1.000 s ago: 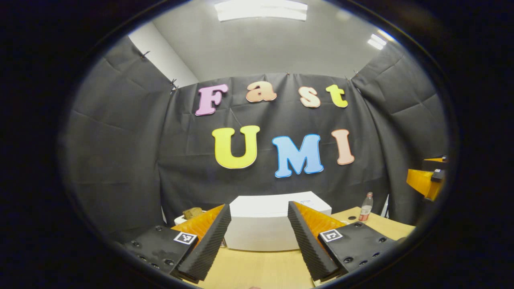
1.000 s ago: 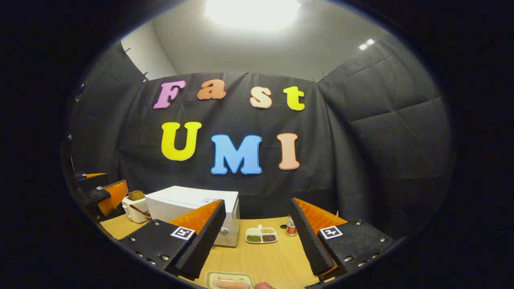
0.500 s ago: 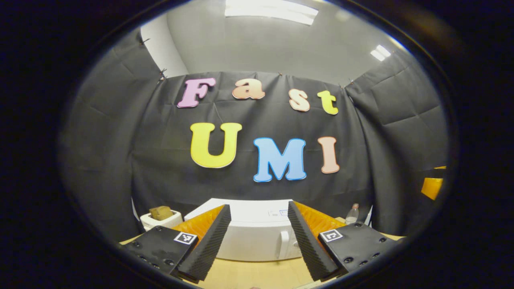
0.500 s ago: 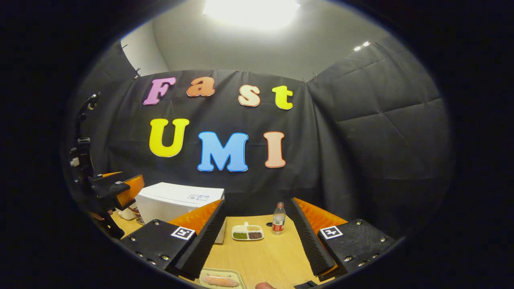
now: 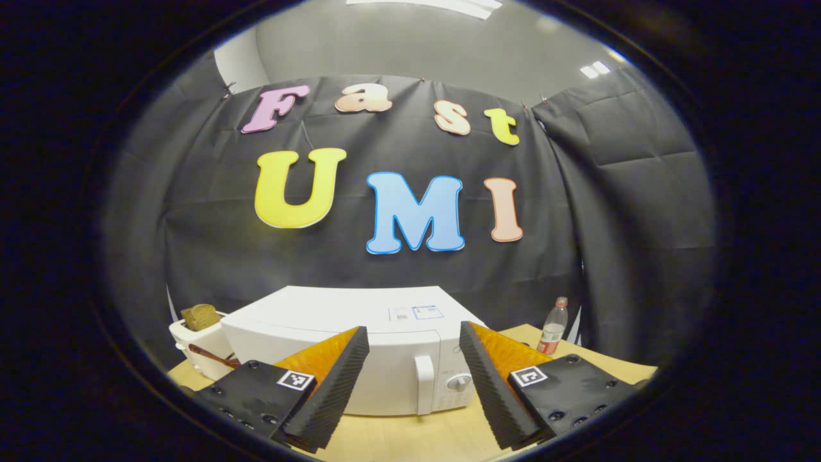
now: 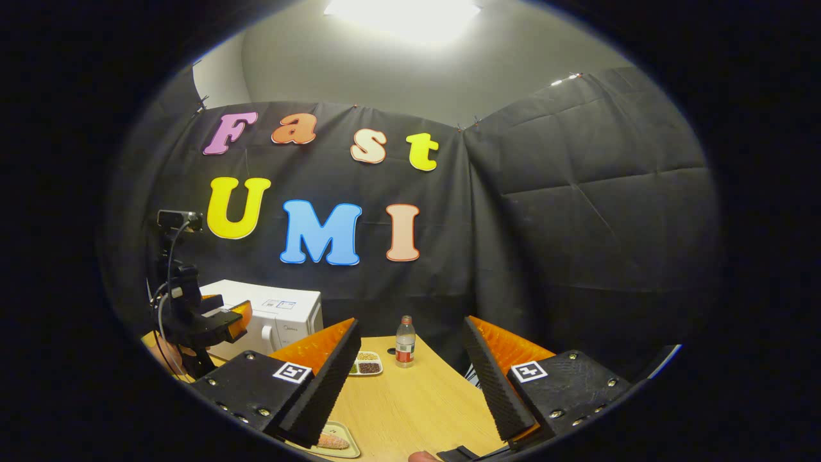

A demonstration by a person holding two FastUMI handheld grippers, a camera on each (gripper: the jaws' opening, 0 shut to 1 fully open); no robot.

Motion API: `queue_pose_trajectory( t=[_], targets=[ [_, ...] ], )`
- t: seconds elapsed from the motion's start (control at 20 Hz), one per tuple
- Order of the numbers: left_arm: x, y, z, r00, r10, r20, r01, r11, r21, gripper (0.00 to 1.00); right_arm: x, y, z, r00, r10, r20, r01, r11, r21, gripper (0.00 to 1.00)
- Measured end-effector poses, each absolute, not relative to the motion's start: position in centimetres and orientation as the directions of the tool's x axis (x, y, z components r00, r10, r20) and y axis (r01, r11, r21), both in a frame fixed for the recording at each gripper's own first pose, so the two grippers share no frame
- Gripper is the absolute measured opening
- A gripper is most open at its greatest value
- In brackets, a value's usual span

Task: Open the microwave oven with the left hand, put the food in, and close the microwave oven.

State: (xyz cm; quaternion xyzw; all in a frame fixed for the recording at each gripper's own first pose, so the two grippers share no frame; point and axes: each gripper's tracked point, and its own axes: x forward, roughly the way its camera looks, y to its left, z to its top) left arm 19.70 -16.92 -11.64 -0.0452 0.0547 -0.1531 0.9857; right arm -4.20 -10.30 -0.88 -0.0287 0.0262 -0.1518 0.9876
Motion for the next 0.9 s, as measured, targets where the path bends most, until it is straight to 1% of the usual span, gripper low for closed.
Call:
queue_pose_trajectory(
  t=[0.05, 0.1, 0.2, 0.3, 0.35, 0.4, 0.5, 0.55, 0.6, 0.7, 0.75, 0.8, 0.9],
  targets=[
    [20.4, -17.7, -12.5, 0.941, -0.319, -0.114, 0.308, 0.946, -0.104, 0.94, -4.4, -10.5, -0.9, 0.950, -0.311, -0.043, 0.307, 0.949, -0.073, 0.97],
    [20.9, -18.6, -13.7, 0.934, -0.332, -0.133, 0.319, 0.942, -0.106, 0.97, -4.6, -10.8, -1.0, 0.947, -0.319, -0.046, 0.315, 0.946, -0.081, 0.97],
    [21.8, -20.1, -16.2, 0.920, -0.348, -0.182, 0.335, 0.937, -0.100, 0.94, -4.9, -11.2, -1.2, 0.942, -0.331, -0.059, 0.326, 0.941, -0.087, 0.97],
    [23.0, -21.0, -18.7, 0.908, -0.348, -0.233, 0.339, 0.937, -0.082, 0.94, -5.2, -11.3, -1.5, 0.938, -0.339, -0.072, 0.333, 0.939, -0.087, 0.97],
    [23.5, -21.4, -20.0, 0.901, -0.346, -0.260, 0.339, 0.938, -0.073, 0.97, -5.3, -11.4, -1.6, 0.937, -0.342, -0.078, 0.335, 0.938, -0.089, 0.97],
    [23.7, -21.4, -21.1, 0.895, -0.341, -0.287, 0.337, 0.939, -0.067, 0.94, -5.5, -11.5, -1.8, 0.935, -0.345, -0.082, 0.338, 0.937, -0.092, 0.97],
    [24.4, -21.6, -23.5, 0.882, -0.326, -0.342, 0.323, 0.944, -0.066, 0.93, -5.9, -11.6, -1.9, 0.932, -0.350, -0.090, 0.341, 0.935, -0.100, 0.97],
    [24.8, -21.6, -24.4, 0.877, -0.315, -0.363, 0.314, 0.947, -0.064, 0.89, -6.1, -11.7, -2.0, 0.931, -0.353, -0.092, 0.343, 0.934, -0.104, 0.97],
    [24.8, -21.5, -25.0, 0.873, -0.304, -0.381, 0.305, 0.951, -0.060, 0.83, -6.3, -11.8, -2.0, 0.930, -0.355, -0.093, 0.345, 0.932, -0.106, 0.97],
    [25.3, -21.1, -25.7, 0.877, -0.273, -0.395, 0.279, 0.959, -0.043, 0.78, -6.6, -12.3, -2.1, 0.927, -0.363, -0.098, 0.353, 0.929, -0.108, 0.97],
    [25.6, -21.0, -25.8, 0.879, -0.266, -0.396, 0.272, 0.961, -0.042, 0.67, -6.7, -12.4, -2.2, 0.926, -0.363, -0.104, 0.353, 0.929, -0.108, 0.97],
    [25.7, -21.3, -25.9, 0.877, -0.268, -0.398, 0.273, 0.961, -0.046, 0.51, -6.9, -12.4, -2.4, 0.925, -0.365, -0.109, 0.354, 0.929, -0.108, 0.97],
    [25.9, -21.7, -26.3, 0.872, -0.268, -0.410, 0.274, 0.961, -0.046, 0.46, -7.2, -12.8, -2.3, 0.922, -0.371, -0.111, 0.360, 0.927, -0.107, 0.97]
  ],
)
